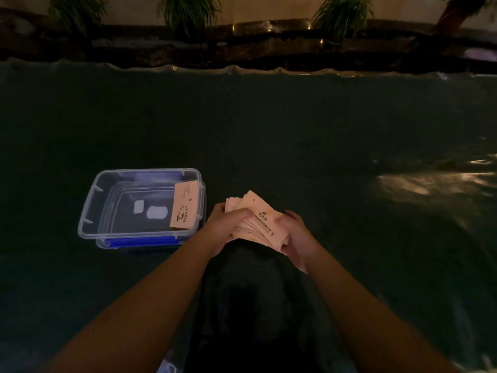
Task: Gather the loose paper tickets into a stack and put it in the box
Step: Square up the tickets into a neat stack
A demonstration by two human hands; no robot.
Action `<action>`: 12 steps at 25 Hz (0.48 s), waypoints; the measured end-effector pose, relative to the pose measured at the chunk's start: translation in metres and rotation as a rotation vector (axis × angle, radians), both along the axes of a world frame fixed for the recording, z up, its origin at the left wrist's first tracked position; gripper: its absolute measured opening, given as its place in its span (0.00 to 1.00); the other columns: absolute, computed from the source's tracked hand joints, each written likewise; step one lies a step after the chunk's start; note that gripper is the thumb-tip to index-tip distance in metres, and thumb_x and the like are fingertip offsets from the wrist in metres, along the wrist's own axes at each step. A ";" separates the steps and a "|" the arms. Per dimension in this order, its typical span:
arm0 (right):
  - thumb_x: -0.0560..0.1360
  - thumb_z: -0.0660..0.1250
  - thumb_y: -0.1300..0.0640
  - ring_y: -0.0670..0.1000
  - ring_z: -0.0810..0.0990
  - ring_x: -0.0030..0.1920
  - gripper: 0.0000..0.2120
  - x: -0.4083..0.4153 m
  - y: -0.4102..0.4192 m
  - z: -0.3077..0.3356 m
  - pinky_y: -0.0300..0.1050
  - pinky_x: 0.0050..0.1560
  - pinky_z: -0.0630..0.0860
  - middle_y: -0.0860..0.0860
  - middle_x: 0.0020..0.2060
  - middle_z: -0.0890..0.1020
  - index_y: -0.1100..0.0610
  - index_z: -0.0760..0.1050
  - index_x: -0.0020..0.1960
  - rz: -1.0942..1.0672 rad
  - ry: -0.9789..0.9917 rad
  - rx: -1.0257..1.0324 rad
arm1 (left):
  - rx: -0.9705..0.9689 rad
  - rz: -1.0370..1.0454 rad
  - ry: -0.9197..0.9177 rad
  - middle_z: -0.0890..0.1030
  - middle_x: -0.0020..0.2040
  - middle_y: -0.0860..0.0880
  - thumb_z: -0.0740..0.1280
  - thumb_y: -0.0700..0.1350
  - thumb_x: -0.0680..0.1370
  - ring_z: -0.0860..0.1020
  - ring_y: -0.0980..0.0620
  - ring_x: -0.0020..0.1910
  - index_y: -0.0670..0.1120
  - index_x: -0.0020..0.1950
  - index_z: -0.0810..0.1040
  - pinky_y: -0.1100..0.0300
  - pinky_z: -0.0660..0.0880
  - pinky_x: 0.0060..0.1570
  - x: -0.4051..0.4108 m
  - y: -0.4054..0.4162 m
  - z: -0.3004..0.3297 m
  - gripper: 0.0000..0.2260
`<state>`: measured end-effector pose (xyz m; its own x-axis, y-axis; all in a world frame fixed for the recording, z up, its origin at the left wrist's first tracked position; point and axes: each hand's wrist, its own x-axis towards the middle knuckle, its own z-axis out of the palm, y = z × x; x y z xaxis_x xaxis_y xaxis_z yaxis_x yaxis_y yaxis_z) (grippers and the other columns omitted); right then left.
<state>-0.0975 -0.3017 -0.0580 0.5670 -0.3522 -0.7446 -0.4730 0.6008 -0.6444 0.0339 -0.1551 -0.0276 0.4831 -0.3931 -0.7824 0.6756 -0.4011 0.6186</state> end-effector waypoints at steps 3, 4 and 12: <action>0.78 0.72 0.58 0.60 0.83 0.66 0.28 -0.028 0.002 0.006 0.60 0.61 0.82 0.57 0.68 0.82 0.50 0.68 0.76 0.135 -0.060 0.047 | -0.049 -0.135 -0.054 0.85 0.58 0.45 0.76 0.40 0.75 0.87 0.47 0.51 0.51 0.75 0.67 0.52 0.83 0.47 -0.004 0.016 0.008 0.32; 0.75 0.74 0.57 0.60 0.83 0.66 0.31 -0.035 0.002 0.009 0.60 0.63 0.82 0.57 0.67 0.83 0.52 0.70 0.76 0.193 -0.067 0.046 | -0.060 -0.160 -0.081 0.85 0.58 0.45 0.77 0.39 0.74 0.87 0.47 0.51 0.52 0.75 0.67 0.51 0.84 0.48 -0.006 0.020 0.011 0.33; 0.70 0.73 0.67 0.57 0.83 0.68 0.31 -0.045 0.042 0.033 0.60 0.72 0.77 0.53 0.64 0.87 0.51 0.75 0.70 0.529 -0.077 0.005 | -0.108 -0.073 -0.126 0.85 0.60 0.48 0.82 0.47 0.67 0.86 0.47 0.55 0.52 0.74 0.71 0.40 0.82 0.58 -0.053 0.042 0.004 0.37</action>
<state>-0.1426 -0.2597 -0.0249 0.7193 -0.0002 -0.6947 -0.6634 0.2965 -0.6870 -0.0189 -0.1128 -0.0231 0.5417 -0.5091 -0.6688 0.5616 -0.3728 0.7386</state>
